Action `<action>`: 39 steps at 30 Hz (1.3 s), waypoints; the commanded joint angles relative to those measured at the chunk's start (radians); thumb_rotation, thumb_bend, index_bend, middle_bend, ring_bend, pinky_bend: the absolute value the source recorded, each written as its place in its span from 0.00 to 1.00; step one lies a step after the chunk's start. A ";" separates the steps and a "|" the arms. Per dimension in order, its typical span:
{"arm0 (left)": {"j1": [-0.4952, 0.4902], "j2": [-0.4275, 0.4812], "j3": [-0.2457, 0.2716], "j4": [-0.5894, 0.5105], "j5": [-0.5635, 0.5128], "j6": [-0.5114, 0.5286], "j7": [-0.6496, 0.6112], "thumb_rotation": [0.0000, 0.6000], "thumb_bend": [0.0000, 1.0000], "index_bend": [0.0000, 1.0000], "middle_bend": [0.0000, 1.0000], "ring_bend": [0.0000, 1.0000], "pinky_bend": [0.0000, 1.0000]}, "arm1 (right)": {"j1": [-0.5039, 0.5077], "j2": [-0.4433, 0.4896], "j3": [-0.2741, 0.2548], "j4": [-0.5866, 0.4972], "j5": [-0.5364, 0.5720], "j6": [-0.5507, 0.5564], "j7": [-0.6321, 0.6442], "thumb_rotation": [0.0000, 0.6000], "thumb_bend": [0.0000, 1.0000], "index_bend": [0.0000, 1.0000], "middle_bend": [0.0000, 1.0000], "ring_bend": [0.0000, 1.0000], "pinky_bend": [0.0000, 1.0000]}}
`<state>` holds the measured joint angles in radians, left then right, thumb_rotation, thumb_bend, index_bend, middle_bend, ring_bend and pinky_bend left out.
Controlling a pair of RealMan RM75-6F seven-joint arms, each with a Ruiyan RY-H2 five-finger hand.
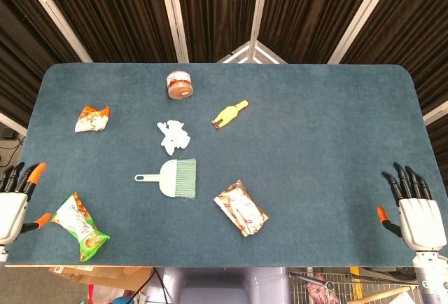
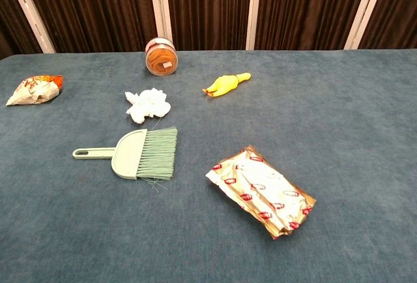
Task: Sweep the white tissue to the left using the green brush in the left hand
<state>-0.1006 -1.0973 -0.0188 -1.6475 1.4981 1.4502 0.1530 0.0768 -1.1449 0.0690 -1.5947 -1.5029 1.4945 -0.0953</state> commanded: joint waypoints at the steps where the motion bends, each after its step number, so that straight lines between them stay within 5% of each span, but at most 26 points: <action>1: -0.001 0.000 0.000 -0.002 -0.003 -0.003 0.002 1.00 0.00 0.00 0.00 0.00 0.00 | 0.000 0.012 0.000 -0.018 0.012 -0.010 -0.006 1.00 0.34 0.00 0.00 0.00 0.00; 14: -0.015 0.005 -0.001 -0.032 -0.034 -0.046 0.012 1.00 0.00 0.00 0.00 0.00 0.00 | 0.001 0.009 -0.005 -0.024 -0.006 -0.005 0.001 1.00 0.34 0.00 0.00 0.00 0.00; 23: -0.106 -0.011 -0.059 -0.092 -0.111 -0.159 0.105 1.00 0.00 0.00 0.02 0.02 0.04 | 0.005 0.011 -0.007 -0.028 -0.003 -0.019 0.028 1.00 0.34 0.00 0.00 0.00 0.00; 26: -0.171 -0.040 -0.102 -0.116 -0.189 -0.234 0.176 1.00 0.00 0.00 0.16 0.17 0.27 | 0.006 0.013 -0.005 -0.033 -0.004 -0.018 0.035 1.00 0.34 0.00 0.00 0.00 0.00; 29: -0.238 -0.090 -0.139 -0.110 -0.262 -0.293 0.262 1.00 0.04 0.08 0.54 0.54 0.58 | 0.007 0.012 -0.006 -0.036 -0.006 -0.020 0.044 1.00 0.34 0.00 0.00 0.00 0.00; 31: -0.285 -0.134 -0.159 -0.096 -0.313 -0.331 0.318 1.00 0.13 0.26 0.77 0.76 0.75 | 0.008 0.014 -0.008 -0.039 -0.005 -0.026 0.050 1.00 0.34 0.00 0.00 0.00 0.00; 35: -0.356 -0.206 -0.188 -0.080 -0.443 -0.396 0.390 1.00 0.27 0.40 0.96 0.94 0.88 | 0.008 0.019 -0.009 -0.039 -0.003 -0.030 0.066 1.00 0.34 0.00 0.00 0.00 0.00; 39: -0.431 -0.282 -0.212 -0.048 -0.597 -0.436 0.477 1.00 0.29 0.47 1.00 1.00 0.97 | 0.008 0.024 -0.008 -0.040 -0.001 -0.032 0.089 1.00 0.34 0.00 0.00 0.00 0.00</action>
<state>-0.4662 -1.3134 -0.2014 -1.7217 1.0066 1.0596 0.5585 0.0851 -1.1231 0.0605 -1.6339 -1.5044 1.4633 -0.0114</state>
